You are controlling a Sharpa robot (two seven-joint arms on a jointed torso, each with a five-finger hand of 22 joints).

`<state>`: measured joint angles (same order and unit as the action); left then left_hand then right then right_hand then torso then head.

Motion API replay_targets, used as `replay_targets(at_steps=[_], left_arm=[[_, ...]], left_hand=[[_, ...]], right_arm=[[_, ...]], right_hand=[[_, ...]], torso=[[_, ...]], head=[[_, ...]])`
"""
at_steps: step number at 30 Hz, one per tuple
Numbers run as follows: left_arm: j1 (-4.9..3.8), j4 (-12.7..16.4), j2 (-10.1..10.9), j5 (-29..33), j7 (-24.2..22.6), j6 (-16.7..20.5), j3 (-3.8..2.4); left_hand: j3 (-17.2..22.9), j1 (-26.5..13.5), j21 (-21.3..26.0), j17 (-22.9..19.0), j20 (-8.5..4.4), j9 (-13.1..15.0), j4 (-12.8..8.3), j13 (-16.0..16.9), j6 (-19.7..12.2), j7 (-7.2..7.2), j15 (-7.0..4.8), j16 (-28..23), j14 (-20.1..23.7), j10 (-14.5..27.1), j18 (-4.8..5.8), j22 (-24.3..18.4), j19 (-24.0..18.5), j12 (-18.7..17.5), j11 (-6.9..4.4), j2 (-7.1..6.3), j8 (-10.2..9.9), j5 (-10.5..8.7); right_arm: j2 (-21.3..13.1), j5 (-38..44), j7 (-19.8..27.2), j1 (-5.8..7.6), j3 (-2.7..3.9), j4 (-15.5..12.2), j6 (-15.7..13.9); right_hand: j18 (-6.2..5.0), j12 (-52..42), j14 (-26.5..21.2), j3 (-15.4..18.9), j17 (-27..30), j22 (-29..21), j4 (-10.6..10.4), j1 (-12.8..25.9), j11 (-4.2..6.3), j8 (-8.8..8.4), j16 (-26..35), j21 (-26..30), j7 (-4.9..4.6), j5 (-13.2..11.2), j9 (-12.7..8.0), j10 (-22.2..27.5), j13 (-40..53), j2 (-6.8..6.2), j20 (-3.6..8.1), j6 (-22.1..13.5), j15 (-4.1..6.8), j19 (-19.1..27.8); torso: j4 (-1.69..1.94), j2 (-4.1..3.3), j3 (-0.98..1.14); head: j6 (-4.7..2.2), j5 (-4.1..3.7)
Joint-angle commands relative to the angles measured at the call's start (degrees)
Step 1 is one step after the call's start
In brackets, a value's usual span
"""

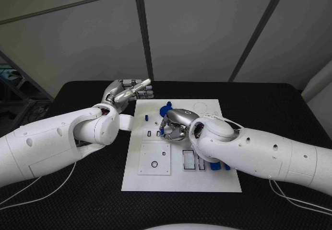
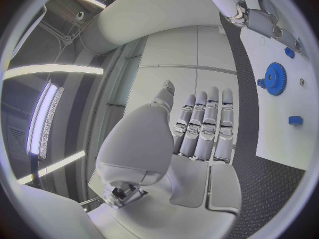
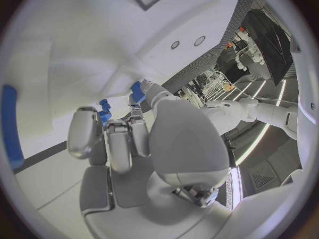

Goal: Assemble the parts on the task board

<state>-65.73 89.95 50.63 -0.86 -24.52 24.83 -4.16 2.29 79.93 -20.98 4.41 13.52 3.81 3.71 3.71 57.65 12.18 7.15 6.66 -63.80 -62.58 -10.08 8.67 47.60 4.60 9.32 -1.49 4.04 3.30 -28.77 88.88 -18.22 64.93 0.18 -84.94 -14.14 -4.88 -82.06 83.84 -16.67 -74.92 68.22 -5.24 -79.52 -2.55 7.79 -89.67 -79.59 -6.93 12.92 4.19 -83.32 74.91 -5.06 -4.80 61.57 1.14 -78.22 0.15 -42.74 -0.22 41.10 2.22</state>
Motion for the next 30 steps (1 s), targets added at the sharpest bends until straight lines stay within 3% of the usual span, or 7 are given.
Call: replay_targets(at_steps=[1,14,30], left_arm=[[-0.08,0.0,0.0,-0.4,-0.3,-0.6,-0.05],[-0.08,0.0,0.0,-0.4,-0.2,-0.6,-0.05],[-0.08,0.1,0.1,-0.4,-0.2,-0.6,-0.05]], left_hand=[[0.1,-0.1,-0.2,0.1,0.12,0.0,-0.3,0.0,0.3,0.13,-0.15,-0.3,-0.4,-0.3,-0.42,-0.1,0.3,-0.4,-0.06,0.60,-0.2,-0.37],[0.1,-0.1,-0.2,0.1,0.12,0.0,-0.4,0.0,0.2,0.15,-0.14,-0.4,-0.4,-0.3,-0.41,-0.1,0.3,-0.4,-0.04,0.62,-0.3,-0.38],[0.1,-0.1,-0.2,0.1,0.12,0.0,-0.4,0.0,0.2,0.15,-0.14,-0.4,-0.4,-0.3,-0.41,-0.1,0.3,-0.4,-0.04,0.62,-0.3,-0.38]], right_arm=[[-0.2,0.5,-1.0,-0.23,-0.25,0.2,2.0],[-0.1,0.8,-1.2,-0.23,-0.25,0.3,2.6],[-0.1,0.9,-1.3,-0.23,-0.25,0.3,2.5]], right_hand=[[0.47,0.4,6.2,0.0,-15.1,-0.1,0.5,0.2,0.15,0.14,-0.3,0.3,-0.20,-0.2,0.1,0.1,5.5,-0.13,0.06,0.4,0.37,0.2],[0.44,1.5,6.2,0.4,-15.1,-0.5,0.7,1.4,-0.86,-1.56,-0.3,0.6,-1.43,-0.6,-0.4,1.1,4.3,-1.72,-0.49,-2.8,-0.41,0.4],[0.41,1.7,6.2,0.4,-15.1,-0.6,0.7,1.6,-1.02,-1.74,-0.3,0.7,-1.59,-0.5,-0.4,1.3,4.1,-1.92,-0.64,-3.1,-0.57,0.5]], torso=[[0.06,0.00,-0.02],[0.07,0.01,-0.01],[0.02,0.01,0.00]], head=[[0.00,0.03],[0.06,0.02],[-0.07,0.02]])
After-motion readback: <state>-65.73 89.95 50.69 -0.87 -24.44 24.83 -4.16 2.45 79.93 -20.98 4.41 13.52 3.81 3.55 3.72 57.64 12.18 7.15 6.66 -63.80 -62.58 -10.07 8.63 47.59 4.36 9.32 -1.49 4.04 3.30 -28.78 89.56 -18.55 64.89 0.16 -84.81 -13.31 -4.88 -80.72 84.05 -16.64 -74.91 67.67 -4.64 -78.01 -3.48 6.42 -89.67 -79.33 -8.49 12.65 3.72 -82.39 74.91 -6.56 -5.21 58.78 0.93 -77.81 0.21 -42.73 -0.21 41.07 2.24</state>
